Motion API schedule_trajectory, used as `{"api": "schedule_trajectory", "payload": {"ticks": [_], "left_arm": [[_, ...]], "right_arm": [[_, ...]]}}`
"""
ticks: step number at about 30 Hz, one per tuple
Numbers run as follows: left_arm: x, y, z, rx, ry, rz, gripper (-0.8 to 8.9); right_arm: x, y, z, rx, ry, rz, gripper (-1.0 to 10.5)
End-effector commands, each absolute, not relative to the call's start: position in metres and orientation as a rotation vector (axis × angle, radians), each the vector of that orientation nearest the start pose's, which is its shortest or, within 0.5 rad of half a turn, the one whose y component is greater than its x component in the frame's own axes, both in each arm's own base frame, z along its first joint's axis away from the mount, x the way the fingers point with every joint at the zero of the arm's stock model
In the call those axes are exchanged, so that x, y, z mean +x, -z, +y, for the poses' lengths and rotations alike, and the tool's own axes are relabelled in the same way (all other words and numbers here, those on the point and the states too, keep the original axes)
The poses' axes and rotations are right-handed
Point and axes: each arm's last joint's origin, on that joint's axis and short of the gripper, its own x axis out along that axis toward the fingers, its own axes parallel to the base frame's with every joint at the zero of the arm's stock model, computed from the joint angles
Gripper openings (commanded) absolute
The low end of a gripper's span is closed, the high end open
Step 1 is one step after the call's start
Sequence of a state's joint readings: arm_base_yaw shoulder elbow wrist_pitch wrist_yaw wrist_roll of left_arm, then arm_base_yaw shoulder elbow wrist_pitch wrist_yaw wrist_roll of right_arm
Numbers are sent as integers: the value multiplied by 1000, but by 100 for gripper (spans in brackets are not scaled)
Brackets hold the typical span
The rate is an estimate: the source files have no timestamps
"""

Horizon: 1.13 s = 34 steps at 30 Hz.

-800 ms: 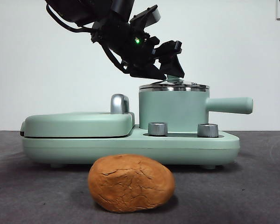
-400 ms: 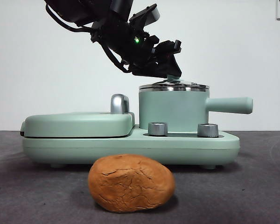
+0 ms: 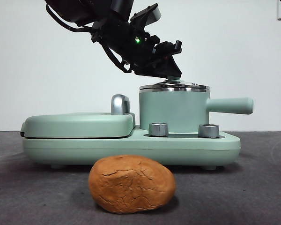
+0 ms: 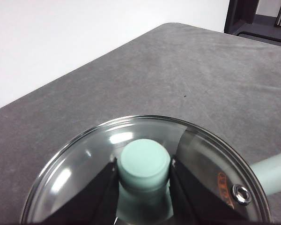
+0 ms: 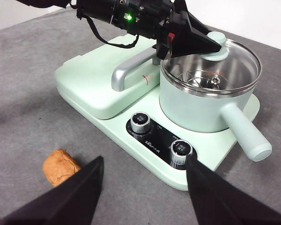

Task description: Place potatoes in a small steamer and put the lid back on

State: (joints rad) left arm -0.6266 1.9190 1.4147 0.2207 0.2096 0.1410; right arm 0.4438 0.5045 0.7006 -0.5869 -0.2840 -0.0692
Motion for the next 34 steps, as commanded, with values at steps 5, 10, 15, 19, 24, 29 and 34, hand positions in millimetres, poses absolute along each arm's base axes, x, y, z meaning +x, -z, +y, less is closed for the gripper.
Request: {"api": "schedule_trajectory", "payload": {"ticks": [5,10,15,19,24,29,34], "left_arm": [[349,-294,-261,181,847,128,9],[338,-320,-253,165,843,82,9],[319,-345,-239,147,843,129,9],[302,-359,-225,137,837,206,9],[281,-369,-209,147,833,302,10],[263,-365,-195,149,823,356,11],[242,-352,-180,138,794,379,11]], "right_arm": [[91,-308,53,-80,-735,357,278],[91,-308,53,-80,-734,357,278],[91,-308,53,-80,-735,356,278],[91,-308,53,-79,-738,357,278],[91,-306,53,-81,-738,374,279],[91,-304,53,-91,-745,395,279],[96,-301,59,-115,-816,424,319]]}}
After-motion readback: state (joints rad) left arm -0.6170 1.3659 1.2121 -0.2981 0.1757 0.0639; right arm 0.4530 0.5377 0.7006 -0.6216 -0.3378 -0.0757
